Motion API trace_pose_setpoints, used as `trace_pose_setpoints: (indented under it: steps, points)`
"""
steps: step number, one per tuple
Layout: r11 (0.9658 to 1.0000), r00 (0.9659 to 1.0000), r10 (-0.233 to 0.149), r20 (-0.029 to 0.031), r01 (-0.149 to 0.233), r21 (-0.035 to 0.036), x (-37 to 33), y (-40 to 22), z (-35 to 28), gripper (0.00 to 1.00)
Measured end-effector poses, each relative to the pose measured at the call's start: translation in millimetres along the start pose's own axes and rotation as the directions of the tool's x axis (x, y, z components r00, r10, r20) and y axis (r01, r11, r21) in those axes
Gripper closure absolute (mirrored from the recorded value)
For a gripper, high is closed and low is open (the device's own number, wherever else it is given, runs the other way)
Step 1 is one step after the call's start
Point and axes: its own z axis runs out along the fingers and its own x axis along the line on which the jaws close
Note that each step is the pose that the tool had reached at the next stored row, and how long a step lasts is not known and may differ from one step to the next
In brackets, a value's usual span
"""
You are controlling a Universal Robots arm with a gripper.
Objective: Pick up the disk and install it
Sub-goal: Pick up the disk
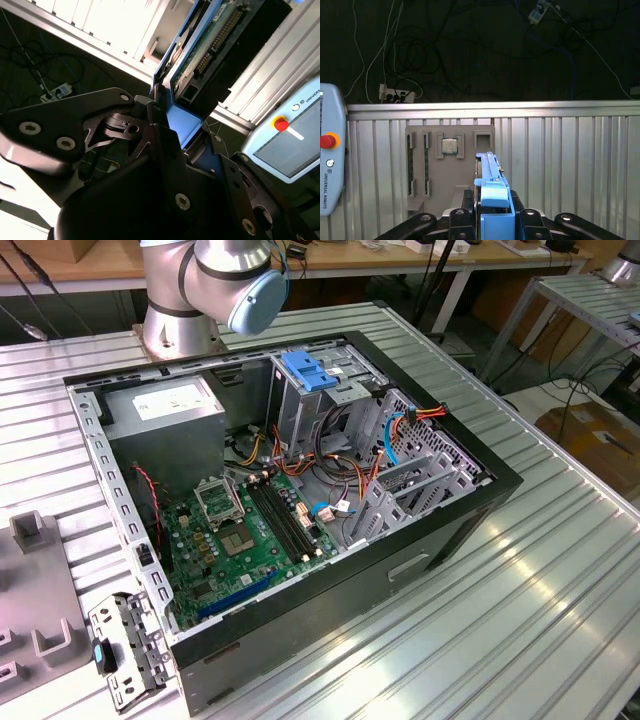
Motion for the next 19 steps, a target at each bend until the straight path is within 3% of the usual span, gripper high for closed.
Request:
trace_pose_setpoints:
  steps: [3,9,19]
  points:
    - [1.0000,1.0000,0.000,0.0001,0.000,0.0002,0.2,-0.2,-7.8,0.63]
    - [1.0000,1.0000,0.000,0.0001,0.000,0.0001,0.1,-1.5,-7.9,0.63]
    - [1.0000,1.0000,0.000,0.0001,0.000,0.0002,-0.1,-11.6,-7.6,0.63]
